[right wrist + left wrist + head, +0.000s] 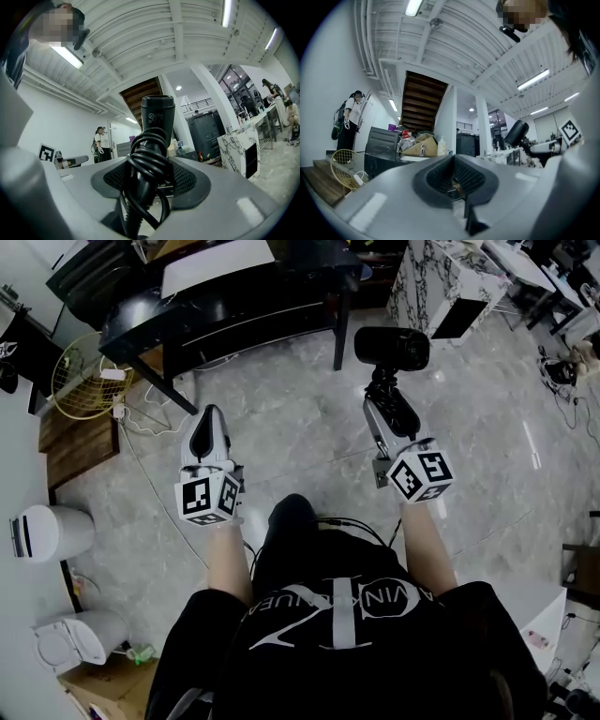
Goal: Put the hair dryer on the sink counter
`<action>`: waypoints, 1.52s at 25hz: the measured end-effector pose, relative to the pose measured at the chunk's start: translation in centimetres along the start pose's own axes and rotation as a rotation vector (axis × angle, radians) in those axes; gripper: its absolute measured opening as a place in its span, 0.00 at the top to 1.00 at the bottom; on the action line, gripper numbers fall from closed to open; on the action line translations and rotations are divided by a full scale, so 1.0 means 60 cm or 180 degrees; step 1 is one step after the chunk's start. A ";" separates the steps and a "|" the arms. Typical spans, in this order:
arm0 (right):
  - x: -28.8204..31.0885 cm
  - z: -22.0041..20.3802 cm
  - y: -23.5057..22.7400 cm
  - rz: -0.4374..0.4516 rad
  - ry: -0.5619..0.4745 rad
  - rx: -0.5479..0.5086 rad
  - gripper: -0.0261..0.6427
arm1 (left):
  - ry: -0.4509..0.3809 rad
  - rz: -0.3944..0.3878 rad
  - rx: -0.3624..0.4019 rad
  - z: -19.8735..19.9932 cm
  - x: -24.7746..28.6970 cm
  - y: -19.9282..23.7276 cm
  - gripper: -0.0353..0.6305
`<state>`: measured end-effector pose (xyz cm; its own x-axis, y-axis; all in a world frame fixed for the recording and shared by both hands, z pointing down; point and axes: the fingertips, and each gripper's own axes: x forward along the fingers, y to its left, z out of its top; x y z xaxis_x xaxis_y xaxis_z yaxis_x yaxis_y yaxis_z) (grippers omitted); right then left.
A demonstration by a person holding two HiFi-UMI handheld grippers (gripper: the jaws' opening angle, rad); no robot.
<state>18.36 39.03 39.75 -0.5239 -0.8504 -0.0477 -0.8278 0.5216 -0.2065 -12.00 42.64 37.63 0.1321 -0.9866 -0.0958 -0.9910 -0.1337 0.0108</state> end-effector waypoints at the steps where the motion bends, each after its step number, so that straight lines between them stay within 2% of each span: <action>1: 0.002 -0.002 -0.006 0.0007 0.0013 -0.0002 0.57 | 0.0011 0.0008 -0.0005 -0.004 0.002 -0.003 0.95; 9: 0.073 -0.015 -0.049 0.0006 0.0038 0.0061 0.57 | 0.0074 0.0065 0.0043 -0.026 0.078 0.019 0.95; 17: 0.229 -0.017 -0.097 -0.0022 0.0122 0.0077 0.57 | 0.0140 0.0068 -0.0001 -0.049 0.238 0.085 0.95; 25: 0.388 -0.005 -0.133 -0.0064 0.0210 0.0124 0.57 | 0.0190 -0.0091 -0.0015 -0.047 0.417 0.129 0.95; 38: 0.570 -0.019 -0.177 -0.0064 0.0272 0.0197 0.57 | 0.0237 -0.0265 -0.0039 -0.080 0.605 0.193 0.95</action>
<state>9.02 4.50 41.44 -0.5247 -0.8504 0.0400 -0.8258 0.4970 -0.2666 -18.56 4.84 39.03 0.2158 -0.9762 -0.0227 -0.9762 -0.2162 0.0181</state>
